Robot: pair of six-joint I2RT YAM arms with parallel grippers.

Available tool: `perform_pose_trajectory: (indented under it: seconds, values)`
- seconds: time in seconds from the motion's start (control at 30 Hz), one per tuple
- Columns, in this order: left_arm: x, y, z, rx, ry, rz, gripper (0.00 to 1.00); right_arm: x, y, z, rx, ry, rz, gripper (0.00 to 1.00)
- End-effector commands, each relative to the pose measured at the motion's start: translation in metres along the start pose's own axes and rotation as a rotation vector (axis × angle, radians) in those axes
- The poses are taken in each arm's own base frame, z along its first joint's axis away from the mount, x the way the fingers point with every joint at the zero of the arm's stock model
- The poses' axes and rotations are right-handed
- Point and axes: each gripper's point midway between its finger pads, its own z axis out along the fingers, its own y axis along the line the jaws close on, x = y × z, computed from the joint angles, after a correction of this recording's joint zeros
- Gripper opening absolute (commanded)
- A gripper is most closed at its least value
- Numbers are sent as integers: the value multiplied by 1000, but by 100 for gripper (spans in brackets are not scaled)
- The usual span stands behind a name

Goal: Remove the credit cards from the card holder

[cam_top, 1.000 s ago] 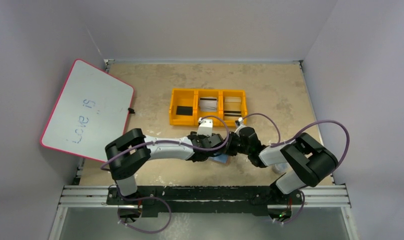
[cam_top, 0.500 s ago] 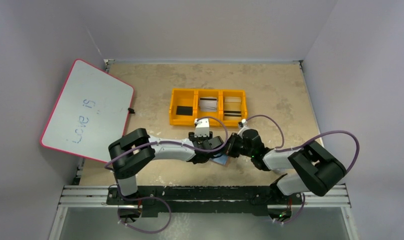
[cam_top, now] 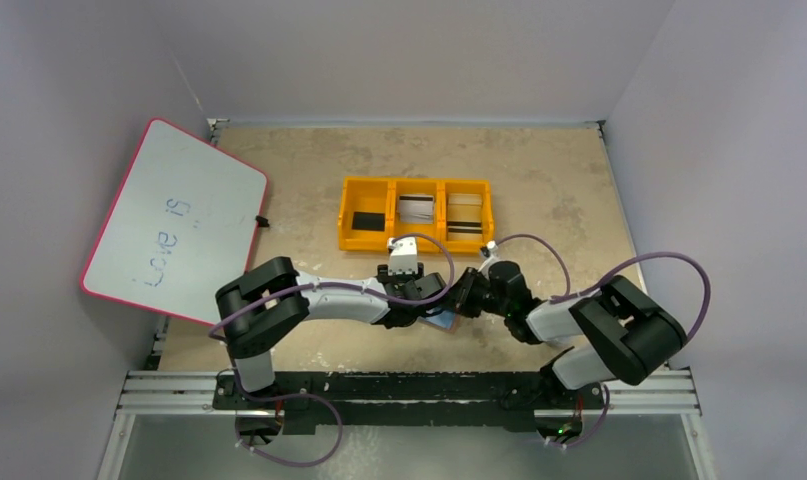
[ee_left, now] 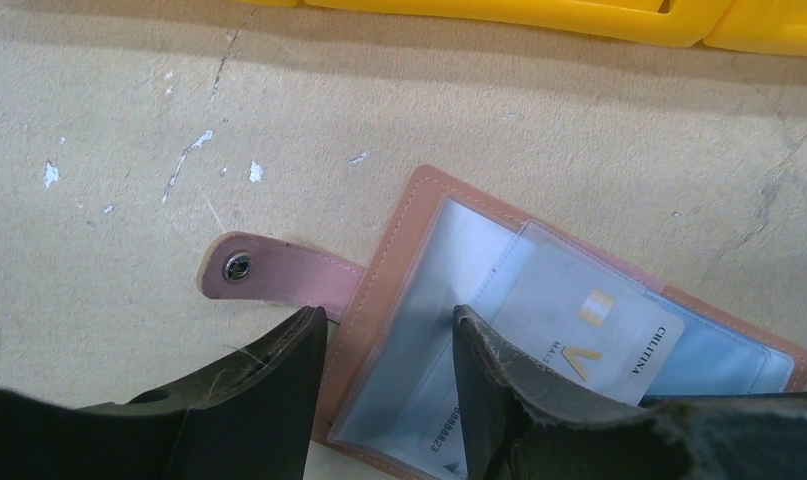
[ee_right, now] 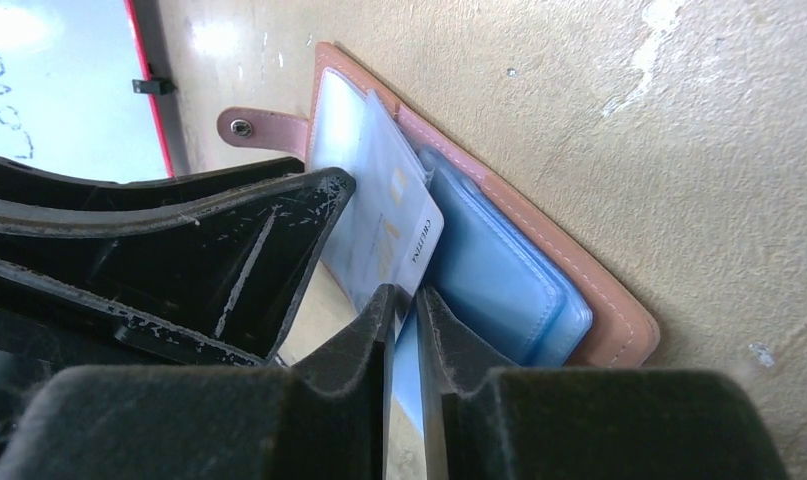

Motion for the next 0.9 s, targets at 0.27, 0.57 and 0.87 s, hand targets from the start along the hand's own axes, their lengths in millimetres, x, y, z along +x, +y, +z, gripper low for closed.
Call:
perform_pose_trajectory:
  seconds: [0.27,0.57,0.87]
  values:
    - [44,49,6,-123,140,152,47,16,-19,-7,32,27,58,6]
    - [42,50,6,-127,135,148,46,14,-23,-12,67,21,29,0]
    - [38,50,3,-122,126,140,45,8,-26,-19,126,11,-28,0]
